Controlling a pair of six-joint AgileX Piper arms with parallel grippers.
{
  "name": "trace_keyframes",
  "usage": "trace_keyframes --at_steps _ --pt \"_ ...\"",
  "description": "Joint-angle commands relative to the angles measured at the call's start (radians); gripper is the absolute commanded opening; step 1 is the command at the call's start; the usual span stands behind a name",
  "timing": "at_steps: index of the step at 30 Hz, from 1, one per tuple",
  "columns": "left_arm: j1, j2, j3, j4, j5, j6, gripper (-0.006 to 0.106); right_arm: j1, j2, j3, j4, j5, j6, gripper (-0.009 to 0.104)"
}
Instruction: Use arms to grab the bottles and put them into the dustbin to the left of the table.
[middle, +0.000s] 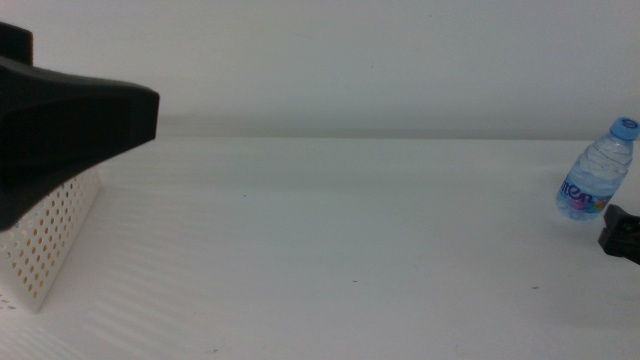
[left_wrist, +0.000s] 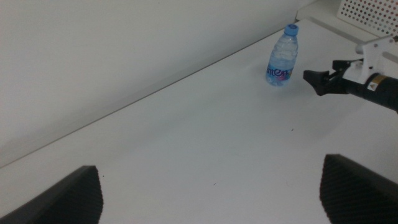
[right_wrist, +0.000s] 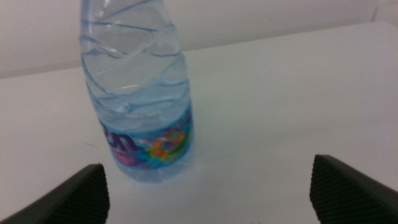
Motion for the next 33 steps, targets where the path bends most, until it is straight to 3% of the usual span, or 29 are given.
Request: trace_keyframes --at_steps 1,7,12,33 --pt "-0.006 -0.006 0.0 0.001 -0.017 -0.008 0.094 0.016 0.015 -0.033 -0.02 0.029 -0.012 0.085" --pt "-0.006 -0.006 0.0 0.001 -0.019 -0.008 0.094 0.049 0.049 -0.112 -0.023 0.141 -0.022 0.085" --pt "-0.006 -0.006 0.0 0.001 -0.019 -0.008 0.094 0.062 0.055 -0.151 -0.023 0.158 -0.103 0.085" --pt "-0.006 -0.006 0.0 0.001 -0.019 -0.008 0.094 0.062 0.121 -0.232 -0.023 0.184 -0.17 0.085"
